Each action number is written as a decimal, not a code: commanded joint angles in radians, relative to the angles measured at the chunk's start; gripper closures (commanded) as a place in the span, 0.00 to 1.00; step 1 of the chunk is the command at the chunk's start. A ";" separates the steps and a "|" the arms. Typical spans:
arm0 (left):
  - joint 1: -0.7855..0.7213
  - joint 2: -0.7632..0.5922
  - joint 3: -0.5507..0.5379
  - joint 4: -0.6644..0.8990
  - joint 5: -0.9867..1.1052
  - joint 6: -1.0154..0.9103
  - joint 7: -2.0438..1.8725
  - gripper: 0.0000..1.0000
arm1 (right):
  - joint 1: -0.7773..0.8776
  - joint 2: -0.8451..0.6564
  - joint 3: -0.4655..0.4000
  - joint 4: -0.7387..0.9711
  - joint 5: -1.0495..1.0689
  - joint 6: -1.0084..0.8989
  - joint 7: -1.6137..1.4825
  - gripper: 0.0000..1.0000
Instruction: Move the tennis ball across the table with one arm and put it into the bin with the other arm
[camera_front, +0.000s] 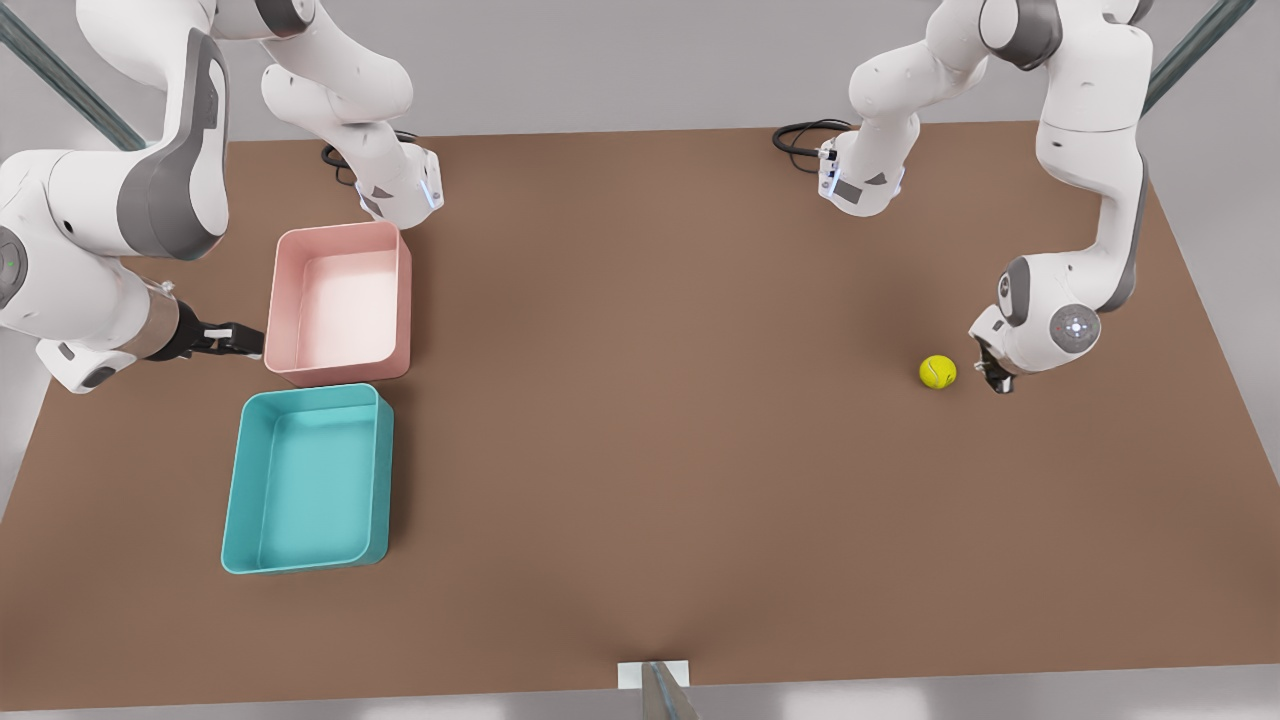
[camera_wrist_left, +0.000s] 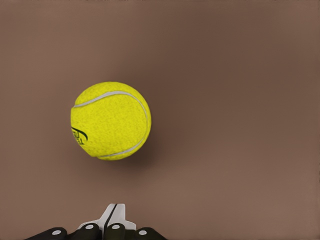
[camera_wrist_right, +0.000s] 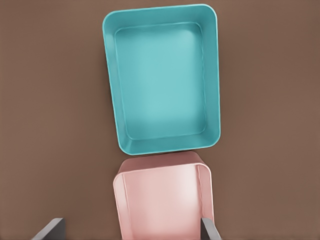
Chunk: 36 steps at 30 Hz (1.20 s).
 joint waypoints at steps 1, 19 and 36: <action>-0.002 0.007 0.000 0.000 -0.035 -0.011 0.420 0.79 | 0.000 -0.001 0.000 0.000 -0.001 -0.002 -0.006 0.00; 0.021 0.020 0.023 0.003 -0.013 0.001 0.336 0.79 | -0.001 0.000 -0.003 0.000 -0.004 -0.002 -0.007 0.00; -0.534 0.108 0.032 0.293 -0.360 -0.127 -0.694 0.79 | -0.001 0.000 -0.003 0.000 -0.006 -0.002 -0.007 0.00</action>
